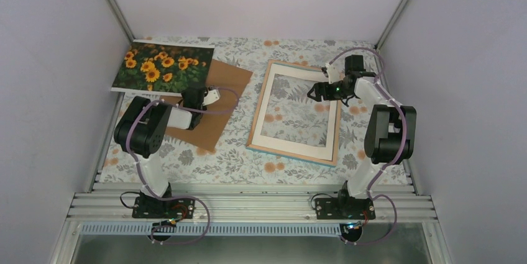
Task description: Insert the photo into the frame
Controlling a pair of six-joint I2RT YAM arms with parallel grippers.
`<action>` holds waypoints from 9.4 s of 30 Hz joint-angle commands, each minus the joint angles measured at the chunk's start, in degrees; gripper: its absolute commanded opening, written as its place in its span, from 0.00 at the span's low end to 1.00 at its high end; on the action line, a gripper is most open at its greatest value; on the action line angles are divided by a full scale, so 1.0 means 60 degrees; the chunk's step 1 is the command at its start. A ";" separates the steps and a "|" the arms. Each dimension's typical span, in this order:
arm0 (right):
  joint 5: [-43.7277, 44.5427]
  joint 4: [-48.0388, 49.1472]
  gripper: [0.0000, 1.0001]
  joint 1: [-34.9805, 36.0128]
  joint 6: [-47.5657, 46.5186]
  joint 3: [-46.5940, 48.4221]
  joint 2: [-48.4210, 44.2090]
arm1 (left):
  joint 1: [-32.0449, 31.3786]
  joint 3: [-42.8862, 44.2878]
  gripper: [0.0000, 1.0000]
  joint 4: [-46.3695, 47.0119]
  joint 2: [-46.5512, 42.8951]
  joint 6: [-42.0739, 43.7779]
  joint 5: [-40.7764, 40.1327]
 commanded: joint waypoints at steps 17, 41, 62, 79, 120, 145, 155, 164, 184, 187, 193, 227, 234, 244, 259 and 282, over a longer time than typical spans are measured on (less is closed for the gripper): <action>0.0053 -0.0011 0.80 0.0063 -0.0122 0.0217 -0.0404 | 0.0995 0.2492 0.02 -0.2329 -0.0136 -0.0533 0.1386; -0.3368 0.1370 1.00 0.0136 -0.3369 0.0305 -0.3439 | 0.0412 1.1284 0.02 -1.4899 -0.2147 -0.0149 1.2035; -0.4572 0.1928 0.03 0.0850 0.0420 -0.1082 -0.5823 | 0.0428 1.0650 0.02 -1.1879 -0.2395 -0.4309 1.3724; -0.5352 0.4689 0.04 0.0084 0.7051 -0.4069 -0.5646 | 0.0707 0.8777 0.90 -0.8975 -0.2028 -0.8683 0.9020; -0.3684 0.4256 0.04 -0.1992 0.4765 -0.3034 -0.0269 | 0.0346 0.3237 0.80 -0.5381 0.1542 -1.4470 1.3824; -0.3740 0.5060 0.04 -0.1982 0.5418 -0.3529 -0.0171 | -0.0336 0.4499 0.27 -0.3729 0.2990 -1.5538 1.4214; -0.3732 0.5160 0.04 -0.1973 0.5458 -0.3558 -0.0176 | -0.0369 0.4740 0.14 -0.3295 0.2996 -1.5731 1.4131; -0.3738 0.5280 0.04 -0.1973 0.5340 -0.3530 -0.0368 | -0.0371 0.5923 0.03 -0.4144 0.3165 -1.4971 1.3873; -0.2505 0.5589 0.04 -0.1959 0.4367 -0.2770 -0.0137 | -0.0646 1.1326 0.02 -0.7737 0.5843 -1.2246 1.1794; -0.2303 0.5558 0.04 -0.1969 0.4347 -0.2598 -0.0008 | -0.0763 1.1935 0.10 -0.8004 0.6146 -1.1865 1.1319; -0.1610 0.5211 0.04 -0.1959 0.4057 -0.2090 0.0263 | -0.0660 1.2416 0.51 -0.8513 0.6074 -1.1211 1.0465; -0.1336 0.7061 0.04 -0.1893 0.6239 -0.2705 0.0627 | 0.0082 1.1127 0.72 -0.8286 0.5123 -1.1105 1.0254; -0.1430 0.7064 0.04 -0.1681 0.6195 -0.2915 0.0528 | 0.0079 1.1165 0.72 -0.8307 0.5098 -1.1079 1.0217; -0.0727 0.5265 0.79 -0.1603 0.5074 -0.2252 -0.0035 | 0.0095 1.0999 0.99 -0.8440 0.4420 -1.0705 0.9472; -0.0438 0.2951 1.00 -0.1718 0.3043 -0.0410 -0.2146 | 0.0176 0.7935 1.00 -0.8639 0.1336 -0.7418 0.5919; -0.4317 0.5482 1.00 -0.1615 0.8614 0.2685 -0.2373 | -0.0697 0.2864 1.00 -1.1227 -0.1322 -0.3371 0.4687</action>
